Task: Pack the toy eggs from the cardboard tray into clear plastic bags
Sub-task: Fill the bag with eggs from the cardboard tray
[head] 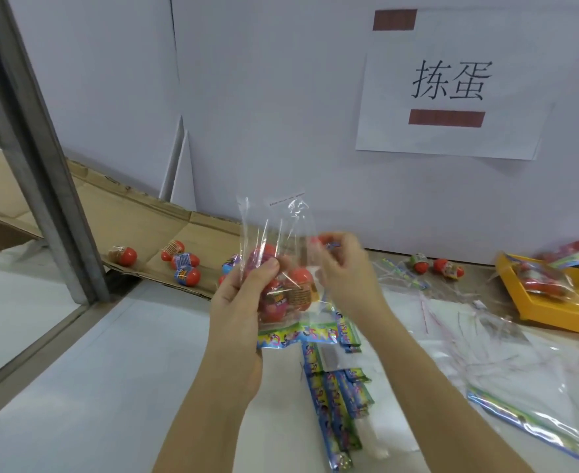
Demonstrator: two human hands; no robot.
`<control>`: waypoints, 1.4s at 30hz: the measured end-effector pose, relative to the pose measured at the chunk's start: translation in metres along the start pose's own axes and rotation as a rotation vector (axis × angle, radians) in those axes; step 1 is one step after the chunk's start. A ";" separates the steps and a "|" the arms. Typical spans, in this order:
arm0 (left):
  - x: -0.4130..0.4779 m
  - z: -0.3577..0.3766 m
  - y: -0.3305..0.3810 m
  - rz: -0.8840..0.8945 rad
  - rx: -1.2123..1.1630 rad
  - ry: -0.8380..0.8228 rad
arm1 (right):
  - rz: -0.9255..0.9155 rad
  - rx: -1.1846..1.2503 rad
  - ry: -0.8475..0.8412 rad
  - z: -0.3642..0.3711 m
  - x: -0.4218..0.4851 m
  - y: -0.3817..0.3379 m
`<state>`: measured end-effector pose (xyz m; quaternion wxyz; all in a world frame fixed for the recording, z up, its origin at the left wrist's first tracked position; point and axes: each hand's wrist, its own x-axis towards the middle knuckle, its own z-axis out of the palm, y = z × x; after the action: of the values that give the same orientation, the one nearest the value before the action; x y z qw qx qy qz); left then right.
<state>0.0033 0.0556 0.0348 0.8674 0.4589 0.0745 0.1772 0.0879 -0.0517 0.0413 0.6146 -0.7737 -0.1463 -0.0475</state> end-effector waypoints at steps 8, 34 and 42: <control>-0.007 0.006 -0.009 0.095 0.235 -0.108 | -0.438 0.097 -0.029 -0.056 -0.017 -0.066; -0.014 0.008 -0.011 0.144 0.232 -0.263 | -0.102 -0.150 -0.355 -0.085 -0.023 -0.061; -0.013 0.009 -0.011 0.106 0.173 -0.217 | -0.095 0.040 -0.327 -0.053 -0.019 -0.048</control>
<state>-0.0035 0.0383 0.0308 0.8171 0.5516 -0.0291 0.1649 0.0612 -0.0961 0.0942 0.5949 -0.7509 -0.2817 0.0531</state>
